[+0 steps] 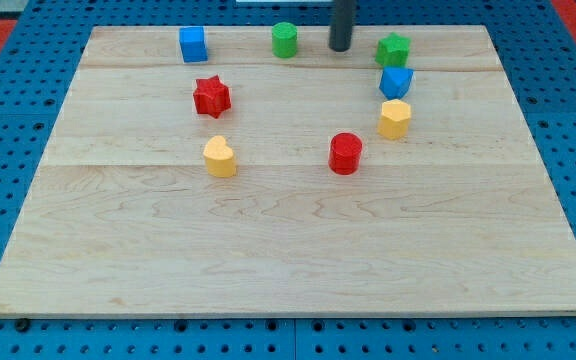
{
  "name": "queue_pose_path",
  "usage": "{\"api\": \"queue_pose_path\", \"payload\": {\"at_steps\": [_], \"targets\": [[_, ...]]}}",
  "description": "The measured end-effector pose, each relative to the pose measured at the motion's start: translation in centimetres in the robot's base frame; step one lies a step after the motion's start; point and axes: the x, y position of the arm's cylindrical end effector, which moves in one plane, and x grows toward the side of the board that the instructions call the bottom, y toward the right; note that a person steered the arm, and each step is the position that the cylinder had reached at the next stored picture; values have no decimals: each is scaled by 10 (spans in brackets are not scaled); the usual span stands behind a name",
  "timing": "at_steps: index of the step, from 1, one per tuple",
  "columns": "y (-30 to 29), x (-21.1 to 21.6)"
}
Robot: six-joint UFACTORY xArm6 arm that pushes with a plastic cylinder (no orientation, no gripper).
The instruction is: Slightly move the green circle to the right
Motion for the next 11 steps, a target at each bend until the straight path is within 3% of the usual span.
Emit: {"api": "queue_pose_path", "payload": {"at_steps": [2, 3, 5, 9, 11], "targets": [[-63, 37], [-68, 5], [-114, -18], [-40, -28], [31, -28]]}}
